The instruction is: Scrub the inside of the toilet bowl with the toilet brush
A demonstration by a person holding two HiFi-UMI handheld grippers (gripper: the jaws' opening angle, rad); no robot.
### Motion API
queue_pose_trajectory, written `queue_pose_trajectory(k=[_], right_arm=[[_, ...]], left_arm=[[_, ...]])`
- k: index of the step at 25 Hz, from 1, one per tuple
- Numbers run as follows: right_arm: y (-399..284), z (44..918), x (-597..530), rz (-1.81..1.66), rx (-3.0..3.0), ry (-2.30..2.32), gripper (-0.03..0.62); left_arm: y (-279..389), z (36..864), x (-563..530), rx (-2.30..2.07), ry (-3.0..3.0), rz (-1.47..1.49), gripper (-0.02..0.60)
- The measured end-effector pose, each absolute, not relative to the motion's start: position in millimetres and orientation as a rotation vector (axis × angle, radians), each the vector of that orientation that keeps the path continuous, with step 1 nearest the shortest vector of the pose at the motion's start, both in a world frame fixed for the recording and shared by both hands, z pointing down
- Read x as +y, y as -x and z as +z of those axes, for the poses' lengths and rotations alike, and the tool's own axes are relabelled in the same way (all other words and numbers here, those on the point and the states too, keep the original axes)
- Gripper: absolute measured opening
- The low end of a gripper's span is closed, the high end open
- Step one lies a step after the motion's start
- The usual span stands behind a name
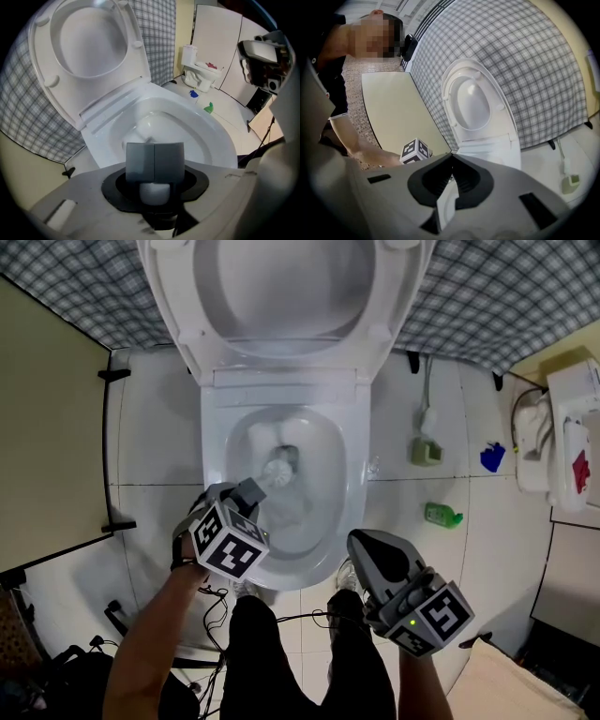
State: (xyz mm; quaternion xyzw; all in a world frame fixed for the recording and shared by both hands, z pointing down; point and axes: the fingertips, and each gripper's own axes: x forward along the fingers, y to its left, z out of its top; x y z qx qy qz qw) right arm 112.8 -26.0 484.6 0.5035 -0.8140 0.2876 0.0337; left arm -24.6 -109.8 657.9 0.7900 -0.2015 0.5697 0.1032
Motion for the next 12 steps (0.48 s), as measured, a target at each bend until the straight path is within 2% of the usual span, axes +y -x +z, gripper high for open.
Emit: queue_pose_trajectory(k=[12], right_arm=[[-124.7,490.8,-19.5,0.867,-2.466,-1.594,0.0]], left_arm=[[18.7,678.7,-125.8,-0.586,-2.315,1.75,0.167]])
